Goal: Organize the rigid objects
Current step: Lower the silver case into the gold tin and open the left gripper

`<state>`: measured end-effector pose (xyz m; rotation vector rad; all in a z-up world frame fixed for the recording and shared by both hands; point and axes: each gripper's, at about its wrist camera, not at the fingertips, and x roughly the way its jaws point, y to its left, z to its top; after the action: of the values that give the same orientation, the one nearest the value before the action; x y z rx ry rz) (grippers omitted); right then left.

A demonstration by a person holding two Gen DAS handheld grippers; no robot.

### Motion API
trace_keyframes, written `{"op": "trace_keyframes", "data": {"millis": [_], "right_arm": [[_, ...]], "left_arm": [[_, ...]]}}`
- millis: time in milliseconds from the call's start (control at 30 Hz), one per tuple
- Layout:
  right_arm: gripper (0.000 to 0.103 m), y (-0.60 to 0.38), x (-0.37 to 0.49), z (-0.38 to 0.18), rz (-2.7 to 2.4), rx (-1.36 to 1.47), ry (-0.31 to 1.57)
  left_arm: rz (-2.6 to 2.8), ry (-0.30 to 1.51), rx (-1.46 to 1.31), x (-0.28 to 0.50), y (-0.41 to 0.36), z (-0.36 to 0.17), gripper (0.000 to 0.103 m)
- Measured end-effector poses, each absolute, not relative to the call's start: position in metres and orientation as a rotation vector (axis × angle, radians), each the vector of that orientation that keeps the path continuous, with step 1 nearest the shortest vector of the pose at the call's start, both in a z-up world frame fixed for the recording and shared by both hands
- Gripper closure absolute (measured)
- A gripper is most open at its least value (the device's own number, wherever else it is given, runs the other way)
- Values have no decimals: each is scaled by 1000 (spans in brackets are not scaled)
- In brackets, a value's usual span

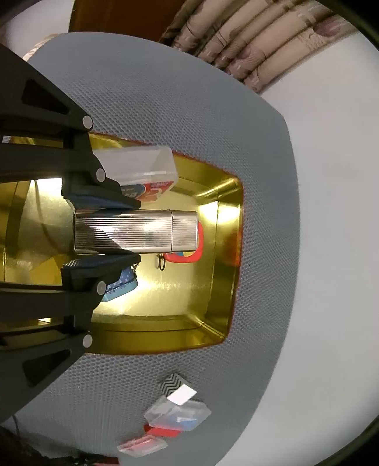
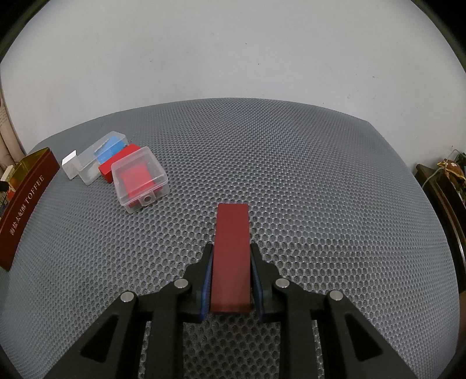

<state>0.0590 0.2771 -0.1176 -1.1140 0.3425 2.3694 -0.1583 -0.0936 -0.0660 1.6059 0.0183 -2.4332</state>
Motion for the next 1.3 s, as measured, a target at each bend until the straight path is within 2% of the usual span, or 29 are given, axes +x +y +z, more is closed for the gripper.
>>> {"op": "trace_keyframes", "data": {"millis": [533, 967, 1067, 1167, 1300], "right_arm": [[79, 273, 60, -117, 2366, -1113, 341], [79, 269, 62, -116, 2362, -1113, 339], [79, 268, 60, -117, 2361, -1113, 335], [79, 265, 61, -116, 2359, -1115, 330], [79, 266, 59, -117, 2357, -1115, 332]], "left_arm": [[-2387, -68, 1660, -170, -95, -97, 76], [-2424, -110, 1615, -163, -89, -82, 70], [-2453, -107, 1593, -159, -88, -69, 66], [-2500, -93, 1565, -150, -89, -54, 56], [-2555, -104, 1536, -134, -86, -40, 53]]}}
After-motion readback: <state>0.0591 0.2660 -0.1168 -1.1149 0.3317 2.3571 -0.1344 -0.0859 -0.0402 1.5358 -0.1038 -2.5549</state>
